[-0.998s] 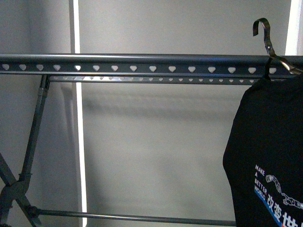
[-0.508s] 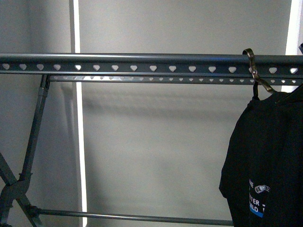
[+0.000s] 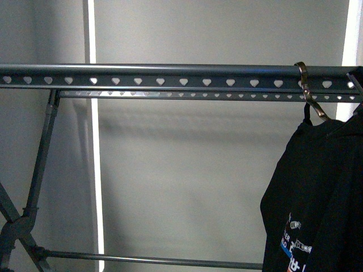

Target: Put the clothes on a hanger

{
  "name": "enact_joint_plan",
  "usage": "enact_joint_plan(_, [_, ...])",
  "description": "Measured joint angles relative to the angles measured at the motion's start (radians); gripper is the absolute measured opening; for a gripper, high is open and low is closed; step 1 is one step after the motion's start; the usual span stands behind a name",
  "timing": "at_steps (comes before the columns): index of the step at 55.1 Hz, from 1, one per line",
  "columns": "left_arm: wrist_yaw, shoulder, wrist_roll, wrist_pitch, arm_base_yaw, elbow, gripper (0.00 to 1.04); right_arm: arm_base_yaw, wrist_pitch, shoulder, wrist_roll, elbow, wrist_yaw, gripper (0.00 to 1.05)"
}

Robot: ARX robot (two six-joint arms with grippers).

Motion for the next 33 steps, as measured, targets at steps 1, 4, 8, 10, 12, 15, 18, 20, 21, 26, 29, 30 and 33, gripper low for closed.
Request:
enact_joint_plan(1, [0.000, -0.006, 0.000, -0.005, 0.000, 0.000, 0.04, 0.001, 0.002, 0.000, -0.003, -0.003, 0.001, 0.03])
enact_joint_plan(4, [0.000, -0.035, 0.000, -0.030, 0.000, 0.000, 0.04, 0.003, 0.011, 0.000, -0.018, -0.021, 0.007, 0.03])
enact_joint_plan(8, [0.001, -0.070, 0.001, -0.063, 0.000, 0.000, 0.04, 0.007, 0.024, 0.000, -0.037, -0.042, 0.011, 0.03])
enact_joint_plan(10, [0.001, -0.080, 0.001, -0.072, 0.000, 0.000, 0.04, 0.008, 0.031, 0.000, -0.045, -0.054, 0.011, 0.03])
enact_joint_plan(12, [0.000, -0.095, 0.001, -0.087, 0.000, 0.000, 0.04, 0.008, 0.037, -0.001, -0.049, -0.062, 0.011, 0.03])
enact_joint_plan(15, [0.000, -0.127, 0.001, -0.120, 0.000, 0.000, 0.04, 0.011, 0.068, -0.008, -0.078, -0.097, 0.013, 0.03])
enact_joint_plan(18, [0.000, -0.153, 0.001, -0.146, 0.000, 0.000, 0.04, 0.014, 0.084, -0.020, -0.122, -0.130, 0.029, 0.12])
enact_joint_plan(20, [0.001, -0.167, 0.001, -0.158, 0.000, 0.000, 0.04, 0.017, 0.095, -0.031, -0.144, -0.154, 0.042, 0.17])
enact_joint_plan(21, [0.001, -0.175, 0.001, -0.166, 0.000, 0.000, 0.04, 0.019, 0.106, -0.041, -0.171, -0.172, 0.058, 0.21])
enact_joint_plan(26, [0.001, -0.203, 0.001, -0.193, 0.000, 0.000, 0.04, 0.022, 0.171, -0.086, -0.259, -0.250, 0.119, 0.33])
enact_joint_plan(29, [0.001, -0.222, 0.001, -0.211, 0.000, 0.000, 0.04, 0.023, 0.237, -0.134, -0.332, -0.320, 0.176, 0.42])
enact_joint_plan(30, [0.001, -0.225, 0.001, -0.215, 0.000, 0.000, 0.04, 0.023, 0.251, -0.146, -0.349, -0.336, 0.190, 0.44])
enact_joint_plan(33, [0.001, -0.242, 0.001, -0.232, 0.000, 0.000, 0.04, 0.024, 0.333, -0.217, -0.446, -0.422, 0.269, 0.52])
